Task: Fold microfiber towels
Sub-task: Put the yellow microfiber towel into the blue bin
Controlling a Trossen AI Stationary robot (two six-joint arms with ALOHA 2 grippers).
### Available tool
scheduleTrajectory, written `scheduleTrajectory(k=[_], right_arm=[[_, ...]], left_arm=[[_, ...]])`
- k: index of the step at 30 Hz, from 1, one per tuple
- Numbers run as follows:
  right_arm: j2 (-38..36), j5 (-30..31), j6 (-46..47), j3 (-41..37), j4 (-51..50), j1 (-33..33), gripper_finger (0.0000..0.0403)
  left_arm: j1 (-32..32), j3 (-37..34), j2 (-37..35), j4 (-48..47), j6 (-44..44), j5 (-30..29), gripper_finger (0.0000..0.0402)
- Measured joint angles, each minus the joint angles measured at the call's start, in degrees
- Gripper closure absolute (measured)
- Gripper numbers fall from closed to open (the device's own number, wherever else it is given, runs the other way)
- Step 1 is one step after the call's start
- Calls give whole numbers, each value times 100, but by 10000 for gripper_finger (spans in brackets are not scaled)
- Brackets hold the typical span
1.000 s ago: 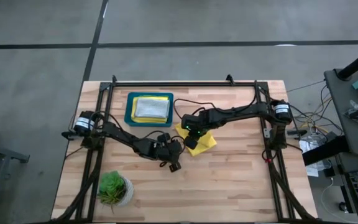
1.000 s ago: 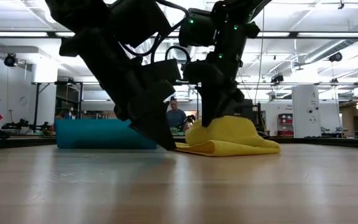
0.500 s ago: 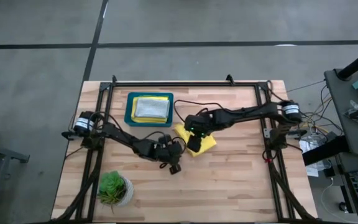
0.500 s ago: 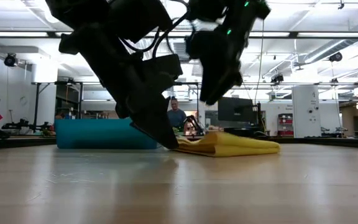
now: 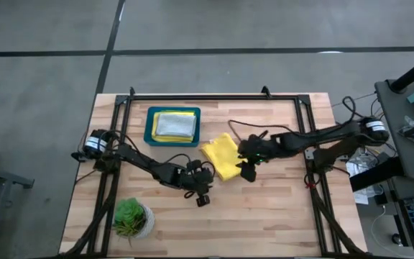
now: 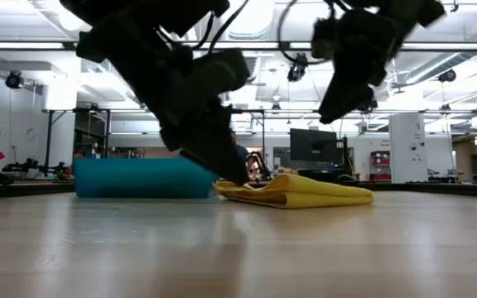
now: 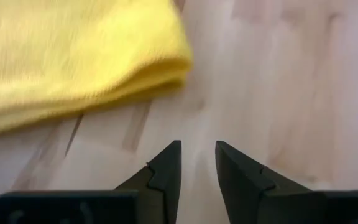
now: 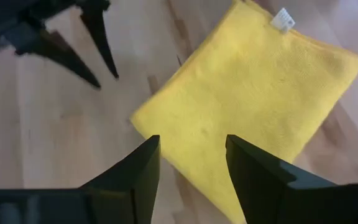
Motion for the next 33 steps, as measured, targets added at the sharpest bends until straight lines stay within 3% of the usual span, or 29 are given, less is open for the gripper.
scheduleTrajectory(k=[6,12,18,24,33], right_arm=[[-436,204,753,-1180,1669,-195,234],[-395,225,1261,-1530,1993,-688,204],[-395,205,1295,-1656,1771,-1076,165],[-168,202,1171,-1849,2169,-1360,143],[950,133,985,-1773,3155,-1453,156]], left_arm=[[62,129,-7,501,524,-245,318],[226,345,-76,434,697,-460,318],[740,753,-414,-4,876,705,318],[1397,831,-597,-376,1047,1648,311],[1773,811,-682,-369,1201,1788,248]])
